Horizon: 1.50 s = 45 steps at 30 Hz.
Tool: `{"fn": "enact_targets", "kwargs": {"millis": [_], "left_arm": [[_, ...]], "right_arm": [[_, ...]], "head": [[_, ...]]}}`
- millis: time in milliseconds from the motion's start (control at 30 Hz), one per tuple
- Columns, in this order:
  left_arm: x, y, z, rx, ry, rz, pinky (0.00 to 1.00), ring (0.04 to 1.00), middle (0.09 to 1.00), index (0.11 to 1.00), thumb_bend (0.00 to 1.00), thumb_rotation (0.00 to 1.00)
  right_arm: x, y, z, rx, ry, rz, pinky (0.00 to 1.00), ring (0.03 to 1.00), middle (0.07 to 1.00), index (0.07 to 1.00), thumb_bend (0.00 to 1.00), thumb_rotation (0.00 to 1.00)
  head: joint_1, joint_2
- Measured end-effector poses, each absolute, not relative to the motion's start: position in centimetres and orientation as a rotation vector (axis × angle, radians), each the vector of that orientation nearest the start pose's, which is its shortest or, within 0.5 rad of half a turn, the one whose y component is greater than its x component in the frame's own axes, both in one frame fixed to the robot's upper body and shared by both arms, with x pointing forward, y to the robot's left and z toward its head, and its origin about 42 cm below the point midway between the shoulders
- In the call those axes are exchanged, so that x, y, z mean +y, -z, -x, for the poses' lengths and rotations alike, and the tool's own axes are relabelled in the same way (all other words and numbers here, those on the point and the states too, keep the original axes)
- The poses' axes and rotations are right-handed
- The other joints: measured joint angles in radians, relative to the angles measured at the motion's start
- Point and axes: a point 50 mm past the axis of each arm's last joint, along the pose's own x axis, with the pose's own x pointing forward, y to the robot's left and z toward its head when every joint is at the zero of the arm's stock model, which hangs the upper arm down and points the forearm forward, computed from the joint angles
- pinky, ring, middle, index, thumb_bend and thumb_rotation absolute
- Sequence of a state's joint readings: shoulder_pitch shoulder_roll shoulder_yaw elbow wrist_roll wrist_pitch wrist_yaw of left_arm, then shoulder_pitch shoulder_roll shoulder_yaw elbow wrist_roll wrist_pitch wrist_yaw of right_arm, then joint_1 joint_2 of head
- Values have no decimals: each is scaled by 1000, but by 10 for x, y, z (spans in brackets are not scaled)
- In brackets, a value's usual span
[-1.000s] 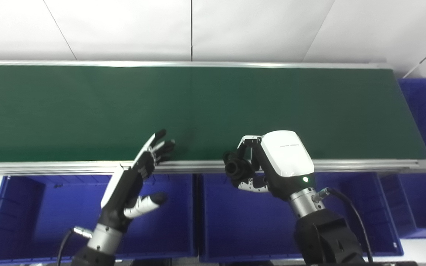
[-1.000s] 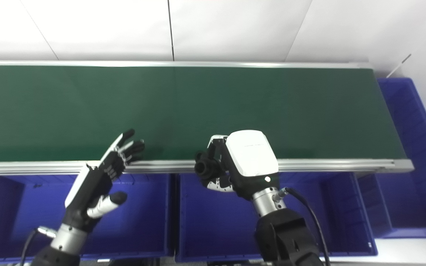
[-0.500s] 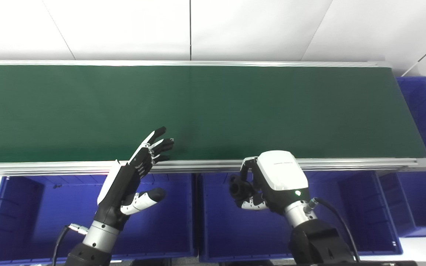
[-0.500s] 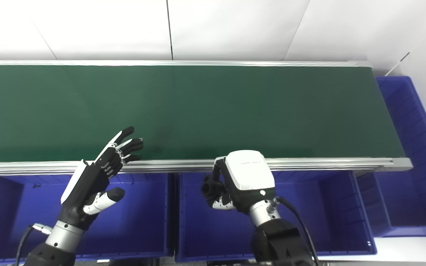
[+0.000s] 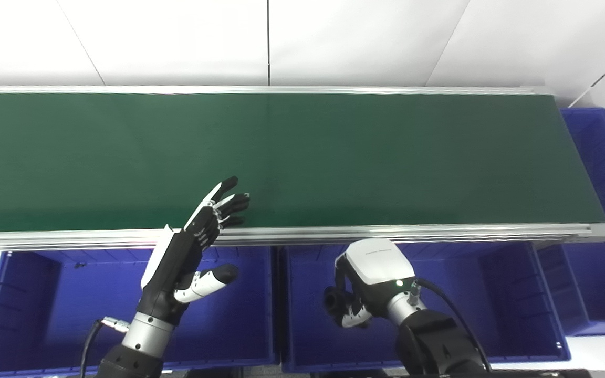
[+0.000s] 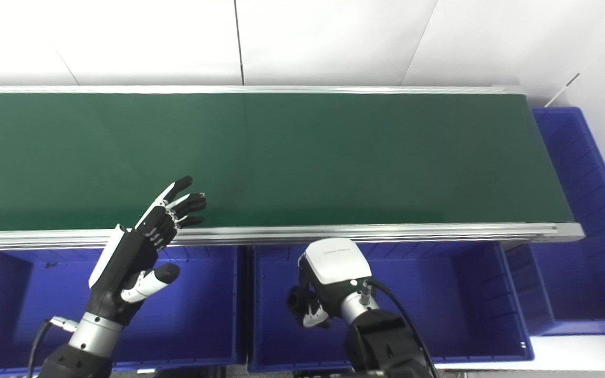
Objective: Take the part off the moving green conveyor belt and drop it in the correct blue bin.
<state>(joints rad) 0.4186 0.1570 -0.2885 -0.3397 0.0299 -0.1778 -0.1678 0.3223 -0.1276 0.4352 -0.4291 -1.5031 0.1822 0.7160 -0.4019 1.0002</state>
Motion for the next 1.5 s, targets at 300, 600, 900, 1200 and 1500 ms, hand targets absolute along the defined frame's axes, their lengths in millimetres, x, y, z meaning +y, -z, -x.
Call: {"fn": "enact_targets", "kwargs": {"millis": [300, 600, 900, 1200, 1500], "left_arm": [[184, -109, -138, -82, 403, -78, 795, 862, 867, 933, 750, 750], [184, -107, -138, -77, 404, -78, 795, 861, 869, 933, 758, 742], [184, -105, -135, -72, 407, -100, 787, 858, 862, 927, 785, 759], [182, -91, -128, -19, 414, -123, 769, 858, 874, 938, 772, 758], [181, -73, -121, 51, 426, -138, 788, 870, 880, 932, 749, 728]], "right_arm": [[-156, -101, -153, 373, -716, 1518, 326, 452, 576, 725, 1000, 801], [-156, -106, -153, 377, -724, 1492, 346, 478, 588, 731, 1000, 802], [-151, -135, -136, 304, -663, 1165, 405, 515, 590, 667, 788, 842], [-138, -133, -115, 285, -422, 430, 499, 579, 658, 689, 699, 849], [-144, -63, -104, 180, -359, 309, 706, 796, 836, 808, 728, 925]], "head": [[11, -6], [25, -17], [83, -41], [123, -66], [215, -129]]}}
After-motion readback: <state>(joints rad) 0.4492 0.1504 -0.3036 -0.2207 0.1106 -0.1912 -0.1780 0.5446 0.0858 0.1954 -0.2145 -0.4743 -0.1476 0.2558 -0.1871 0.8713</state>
